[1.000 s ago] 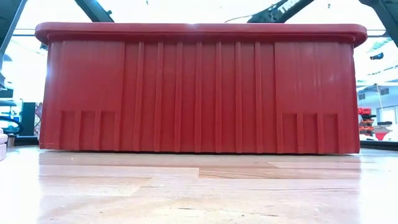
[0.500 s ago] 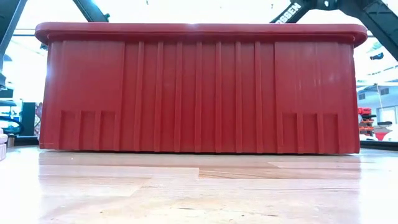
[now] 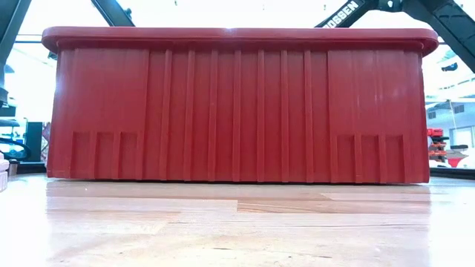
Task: Pick and place slides into bin
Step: Put the green slide into the red bin
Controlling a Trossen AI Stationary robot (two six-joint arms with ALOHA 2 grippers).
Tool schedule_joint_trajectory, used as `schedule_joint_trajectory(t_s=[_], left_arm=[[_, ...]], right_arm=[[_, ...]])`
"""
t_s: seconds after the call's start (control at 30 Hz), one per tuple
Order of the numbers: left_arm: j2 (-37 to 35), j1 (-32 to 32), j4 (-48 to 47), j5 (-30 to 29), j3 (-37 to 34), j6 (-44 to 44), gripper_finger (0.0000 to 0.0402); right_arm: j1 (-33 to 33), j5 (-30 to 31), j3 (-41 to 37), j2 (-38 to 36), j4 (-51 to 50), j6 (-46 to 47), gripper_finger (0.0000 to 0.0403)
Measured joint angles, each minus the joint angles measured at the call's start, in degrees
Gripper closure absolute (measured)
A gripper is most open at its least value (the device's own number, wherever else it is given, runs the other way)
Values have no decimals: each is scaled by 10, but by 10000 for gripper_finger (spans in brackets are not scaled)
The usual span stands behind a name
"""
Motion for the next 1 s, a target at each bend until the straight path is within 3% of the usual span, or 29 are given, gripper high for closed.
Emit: schedule_joint_trajectory(t_s=[0.33, 0.43, 0.7, 1.0], left_arm=[[-46, 31, -76, -2, 0, 18, 388], [-68, 56, -85, -30, 0, 35, 385], [-19, 110, 44, -42, 0, 136, 397], [28, 112, 176, -43, 0, 123, 379]], right_arm=[[7, -2, 0, -13, -56, 5, 100], [7, -16, 0, -13, -51, 6, 101], [15, -35, 0, -13, -10, -5, 101], [22, -40, 0, -13, 14, -17, 101]])
